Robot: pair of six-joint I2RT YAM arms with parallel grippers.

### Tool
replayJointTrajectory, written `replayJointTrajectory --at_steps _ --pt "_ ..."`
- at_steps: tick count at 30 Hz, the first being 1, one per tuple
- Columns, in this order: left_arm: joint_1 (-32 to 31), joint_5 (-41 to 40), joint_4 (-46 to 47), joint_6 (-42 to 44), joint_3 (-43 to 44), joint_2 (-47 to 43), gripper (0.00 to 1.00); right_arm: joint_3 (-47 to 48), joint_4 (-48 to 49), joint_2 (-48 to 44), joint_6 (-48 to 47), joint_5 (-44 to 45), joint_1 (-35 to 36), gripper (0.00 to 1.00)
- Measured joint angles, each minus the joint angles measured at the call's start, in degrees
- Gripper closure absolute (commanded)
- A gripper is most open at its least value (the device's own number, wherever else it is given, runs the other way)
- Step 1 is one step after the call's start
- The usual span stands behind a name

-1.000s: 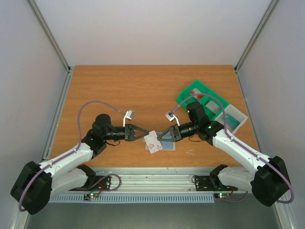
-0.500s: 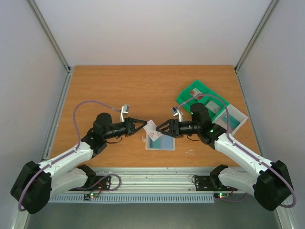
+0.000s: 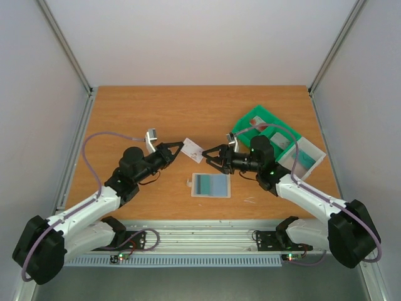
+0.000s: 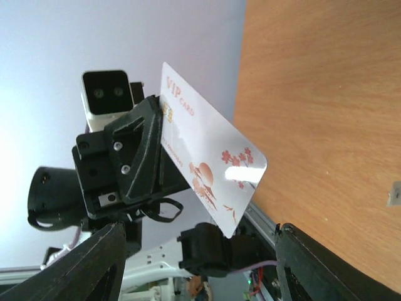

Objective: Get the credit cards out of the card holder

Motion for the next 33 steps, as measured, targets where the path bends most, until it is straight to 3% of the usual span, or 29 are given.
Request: replayJointTrajectory --at_steps 3,12,25,28,31,33 --pt "0.00 -2.23 1.64 -0.94 0.00 0.22 0.99 -0.20 4.61 2.38 2.86 0.42 0.09 0.40" --pt "0.00 -5.18 7.08 -4.55 0.00 2.05 0.99 0.07 12.55 8.24 6.60 2.21 1.20 0.70" --pt "0.00 -6.36 9.27 -5.64 -0.04 2.75 1.00 0.20 17.77 10.03 7.80 3.43 2.51 0.97" --pt "0.07 -6.99 9.25 -5.66 -0.39 2.75 0.99 0.20 18.47 9.86 7.80 3.65 2.58 0.99" --pt "0.07 -7.23 9.27 -5.81 -0.74 2.75 0.89 0.20 18.58 9.31 7.32 3.67 2.60 0.99" --pt "0.04 -7.06 9.29 -5.73 -0.76 2.73 0.76 0.20 17.97 8.85 6.62 3.67 2.62 0.99"
